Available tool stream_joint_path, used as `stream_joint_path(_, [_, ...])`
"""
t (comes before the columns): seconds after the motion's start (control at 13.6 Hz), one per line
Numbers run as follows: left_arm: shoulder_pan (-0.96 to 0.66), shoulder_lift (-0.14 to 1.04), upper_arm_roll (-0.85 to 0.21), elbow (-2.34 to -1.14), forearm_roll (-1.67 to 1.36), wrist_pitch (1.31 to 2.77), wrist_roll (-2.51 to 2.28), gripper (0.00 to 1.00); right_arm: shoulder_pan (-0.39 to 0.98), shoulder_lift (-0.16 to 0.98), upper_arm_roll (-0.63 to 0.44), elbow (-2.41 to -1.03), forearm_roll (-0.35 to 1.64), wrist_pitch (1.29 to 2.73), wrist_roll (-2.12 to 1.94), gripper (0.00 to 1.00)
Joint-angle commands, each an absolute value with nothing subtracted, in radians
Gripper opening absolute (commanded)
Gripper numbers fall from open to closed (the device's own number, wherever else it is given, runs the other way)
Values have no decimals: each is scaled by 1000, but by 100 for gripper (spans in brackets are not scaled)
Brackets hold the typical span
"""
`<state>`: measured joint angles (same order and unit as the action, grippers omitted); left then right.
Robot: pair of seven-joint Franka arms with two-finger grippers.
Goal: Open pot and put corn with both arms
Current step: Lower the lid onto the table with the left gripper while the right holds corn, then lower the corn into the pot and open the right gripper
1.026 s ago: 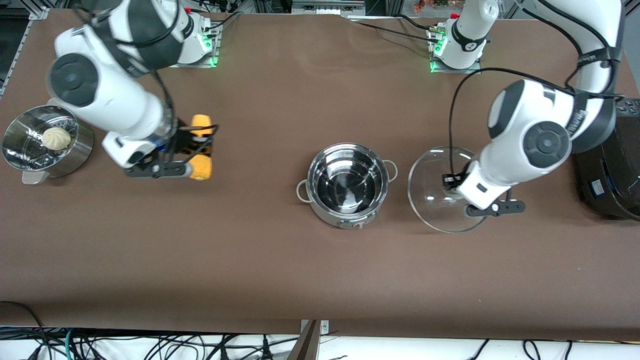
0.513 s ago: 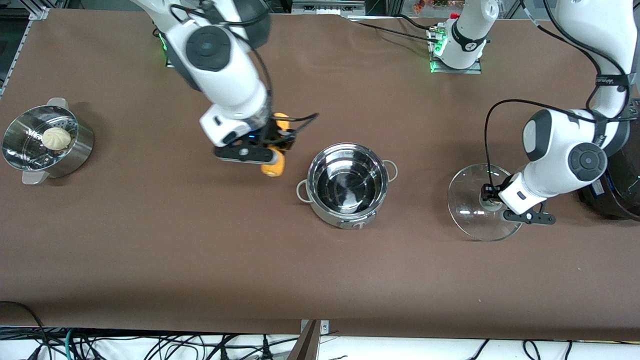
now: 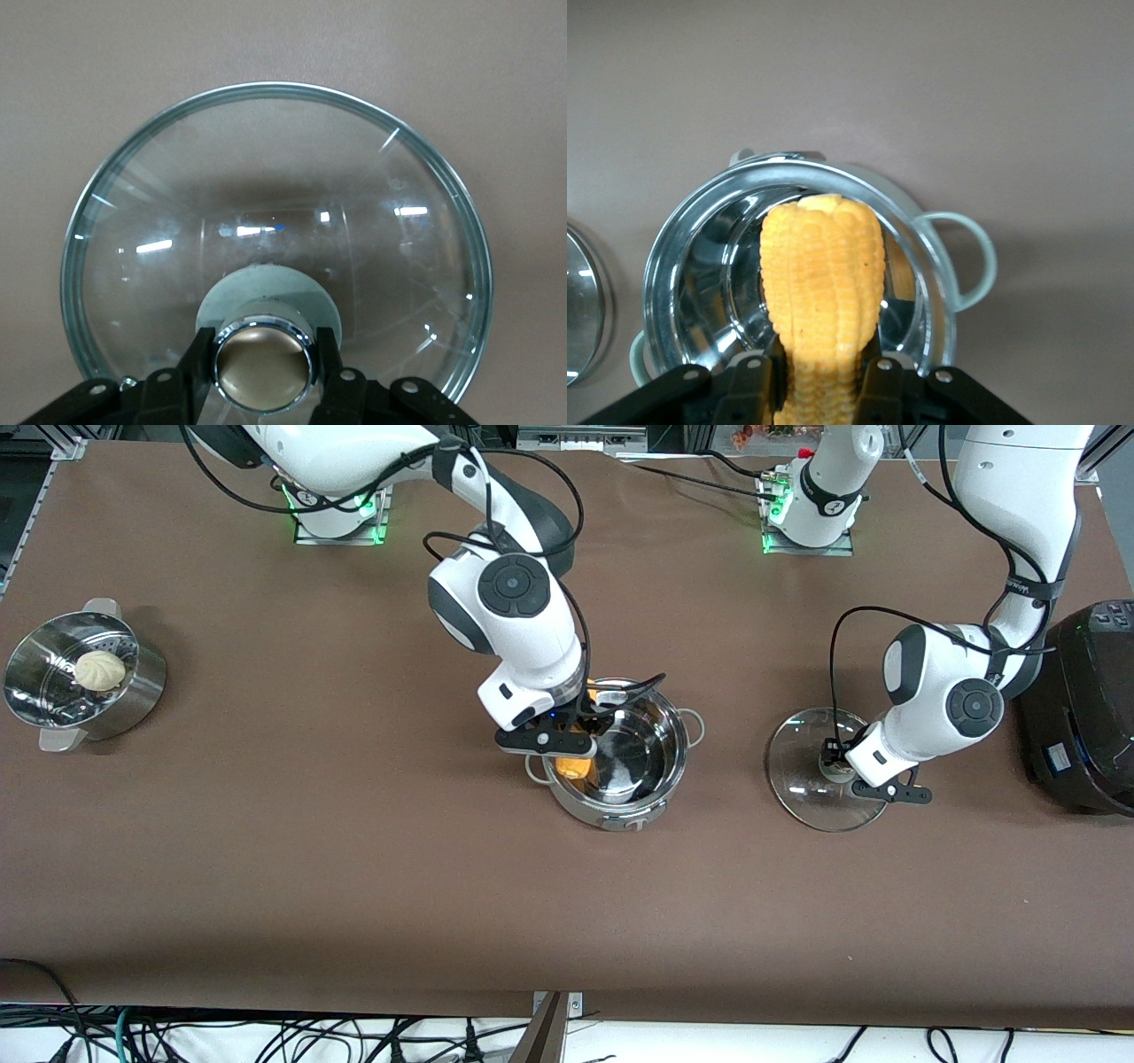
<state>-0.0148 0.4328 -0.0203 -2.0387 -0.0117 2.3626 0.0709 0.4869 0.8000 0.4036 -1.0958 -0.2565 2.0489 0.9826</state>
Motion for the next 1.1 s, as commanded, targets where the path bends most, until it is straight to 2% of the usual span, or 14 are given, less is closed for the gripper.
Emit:
stream_joint_path(0.0, [-20,410,-15,-2063,-35,2361,97,41,547,844,377,-1046,-302,2057,989,0])
stream_joint_path(0.07, [-20,407,-15,-2063,-35,2356,97,72,560,850,376,-1046,-302,2065,989,0])
stream_joint_path(0.15, [-20,399,-15,-2063,-35,2352,95,94,564,862,376,-1046,-302,2072,989,0])
stream_joint_path(0.22, [-18,390,-15,-2063,-35,2342,94,100,575,873,376,-1046,-302,2077,991,0])
stream_joint_path(0.51, [-17,286,-14,-2060,-32,2281,89,100,588,902,365,-1049,-302,2108,988,0])
stream_joint_path(0.88, [-2,31,-11,-2043,-20,2082,80,100,587,946,350,-1051,-304,2189,989,1])
stream_joint_path(0.95, [0,-15,-9,-2005,-20,1989,80,100,588,950,350,-1051,-302,2197,991,17])
stream_joint_path(1.03, [11,-40,-9,-1946,-20,1859,78,100,588,954,350,-1052,-302,2197,994,38])
